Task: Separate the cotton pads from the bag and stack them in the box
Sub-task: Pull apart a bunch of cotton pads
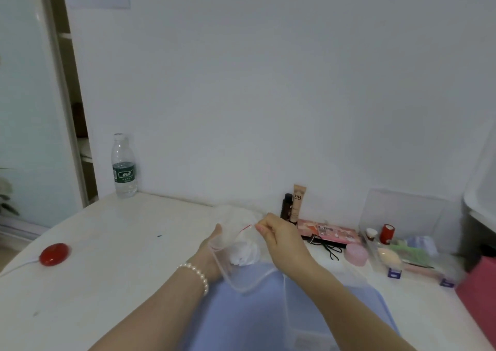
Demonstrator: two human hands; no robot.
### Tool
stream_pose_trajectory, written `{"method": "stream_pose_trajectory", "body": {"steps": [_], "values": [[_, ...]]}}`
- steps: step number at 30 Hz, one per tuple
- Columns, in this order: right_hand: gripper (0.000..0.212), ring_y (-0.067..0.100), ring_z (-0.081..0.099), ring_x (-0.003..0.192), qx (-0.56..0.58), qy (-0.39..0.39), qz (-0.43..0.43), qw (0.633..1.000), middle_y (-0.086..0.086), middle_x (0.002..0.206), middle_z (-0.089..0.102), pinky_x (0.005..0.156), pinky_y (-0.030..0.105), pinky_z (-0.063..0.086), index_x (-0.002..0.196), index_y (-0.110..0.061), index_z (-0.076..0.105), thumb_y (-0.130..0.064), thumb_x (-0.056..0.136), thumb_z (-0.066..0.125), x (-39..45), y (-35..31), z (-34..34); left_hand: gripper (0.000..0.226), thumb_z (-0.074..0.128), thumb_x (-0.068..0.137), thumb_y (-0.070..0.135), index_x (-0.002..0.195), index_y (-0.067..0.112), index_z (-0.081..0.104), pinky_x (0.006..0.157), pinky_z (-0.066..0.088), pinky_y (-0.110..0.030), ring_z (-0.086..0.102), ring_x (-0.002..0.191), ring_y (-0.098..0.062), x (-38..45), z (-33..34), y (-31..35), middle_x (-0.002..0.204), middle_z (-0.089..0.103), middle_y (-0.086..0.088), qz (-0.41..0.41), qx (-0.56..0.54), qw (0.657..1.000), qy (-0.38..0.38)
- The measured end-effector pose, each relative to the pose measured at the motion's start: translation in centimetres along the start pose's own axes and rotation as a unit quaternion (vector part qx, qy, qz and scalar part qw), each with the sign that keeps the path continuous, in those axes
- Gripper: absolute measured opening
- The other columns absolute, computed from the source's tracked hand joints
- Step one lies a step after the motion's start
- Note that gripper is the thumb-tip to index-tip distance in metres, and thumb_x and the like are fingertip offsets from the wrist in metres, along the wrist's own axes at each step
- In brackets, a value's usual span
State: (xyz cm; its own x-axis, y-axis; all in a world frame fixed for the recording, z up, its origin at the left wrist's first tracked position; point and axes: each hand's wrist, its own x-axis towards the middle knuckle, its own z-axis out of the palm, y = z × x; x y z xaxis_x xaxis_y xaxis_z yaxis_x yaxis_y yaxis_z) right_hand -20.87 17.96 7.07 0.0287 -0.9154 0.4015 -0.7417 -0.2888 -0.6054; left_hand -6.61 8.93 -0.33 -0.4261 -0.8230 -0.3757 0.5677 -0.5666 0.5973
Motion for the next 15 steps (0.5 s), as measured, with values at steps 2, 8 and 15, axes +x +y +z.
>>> {"method": "stream_pose_trajectory", "body": {"steps": [2, 8, 15], "values": [[0.026, 0.013, 0.042, 0.065, -0.008, 0.004, 0.004, 1.0, -0.004, 0.068, 0.047, 0.062, 0.03, 0.035, 0.08, -0.007, 0.052, -0.025, 0.097, 0.044, 0.0, 0.4, 0.1, 0.058, 0.041, 0.096, 0.047, 0.119, -0.004, 0.054, 0.075, 0.045, -0.041, 0.058, 0.089, -0.031, -0.8, 0.4, 0.8, 0.106, 0.062, -0.019, 0.072, 0.023, 0.996, 0.052], [0.022, 0.017, 0.049, 0.082, -0.046, 0.089, -0.04, 0.994, 0.0, 0.083, 0.05, 0.072, 0.024, 0.036, 0.082, -0.008, 0.066, -0.023, 0.093, 0.054, 1.0, 0.9, -0.6, 0.041, 0.064, 0.079, 0.049, 0.115, 0.032, 0.059, 0.101, 0.031, -0.024, 0.045, 0.12, -0.004, -7.8, 3.2, 3.6, 0.135, 0.047, 0.015, 0.352, 0.4, 0.845, 0.042], [0.02, 0.017, 0.06, 0.077, -0.073, 0.204, -0.061, 0.974, 0.001, 0.083, 0.067, 0.068, 0.03, 0.047, 0.093, -0.017, 0.071, -0.024, 0.091, 0.053, -0.8, 0.3, 0.8, 0.028, 0.061, 0.09, 0.024, 0.118, 0.02, 0.066, 0.094, 0.031, -0.007, 0.053, 0.121, -0.007, -8.6, 3.7, 2.5, 0.125, 0.062, 0.007, 0.41, 0.683, 0.6, 0.071]]}}
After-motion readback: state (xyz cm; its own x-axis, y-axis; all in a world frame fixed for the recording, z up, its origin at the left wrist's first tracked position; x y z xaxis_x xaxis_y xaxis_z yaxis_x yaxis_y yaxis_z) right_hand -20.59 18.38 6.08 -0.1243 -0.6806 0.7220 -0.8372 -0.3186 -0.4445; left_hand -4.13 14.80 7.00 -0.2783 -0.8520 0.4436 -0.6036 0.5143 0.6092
